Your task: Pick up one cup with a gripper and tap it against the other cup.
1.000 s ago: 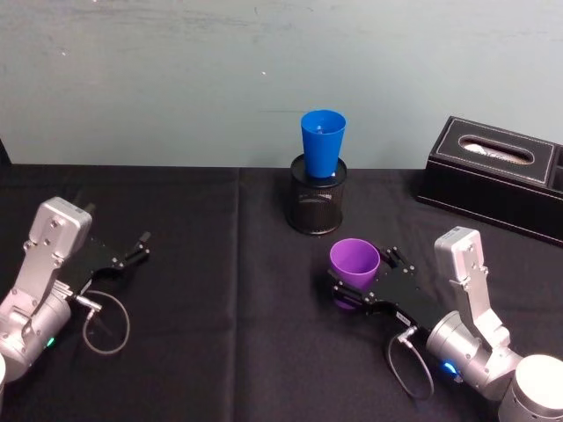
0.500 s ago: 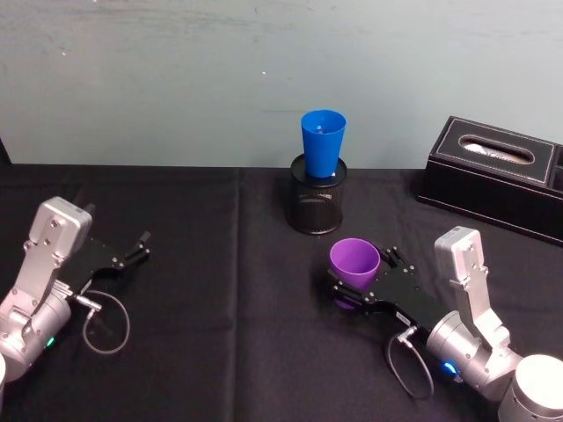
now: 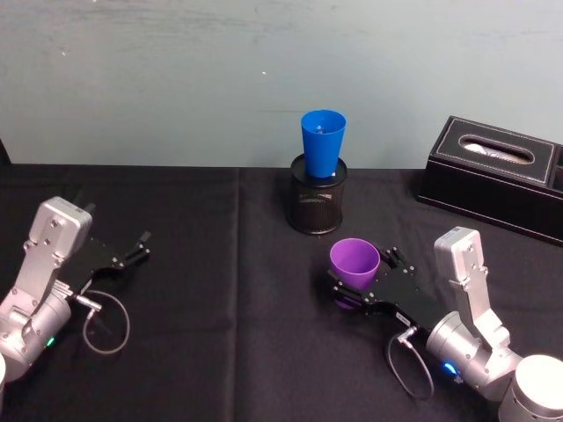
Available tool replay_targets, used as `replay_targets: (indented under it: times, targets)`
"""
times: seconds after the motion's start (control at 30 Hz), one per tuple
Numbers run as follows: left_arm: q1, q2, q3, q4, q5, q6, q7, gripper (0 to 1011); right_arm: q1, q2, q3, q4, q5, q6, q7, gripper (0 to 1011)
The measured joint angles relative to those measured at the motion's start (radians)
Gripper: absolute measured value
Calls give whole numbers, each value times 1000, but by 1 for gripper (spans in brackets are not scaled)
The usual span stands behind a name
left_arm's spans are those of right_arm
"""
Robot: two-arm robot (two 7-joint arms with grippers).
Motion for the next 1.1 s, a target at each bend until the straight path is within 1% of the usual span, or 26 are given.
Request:
replay_targets:
  times: [1.1]
  targets:
    - [0,0,0,0,0,0,0,1012,0,1,0,-1,0,1,-1,1003]
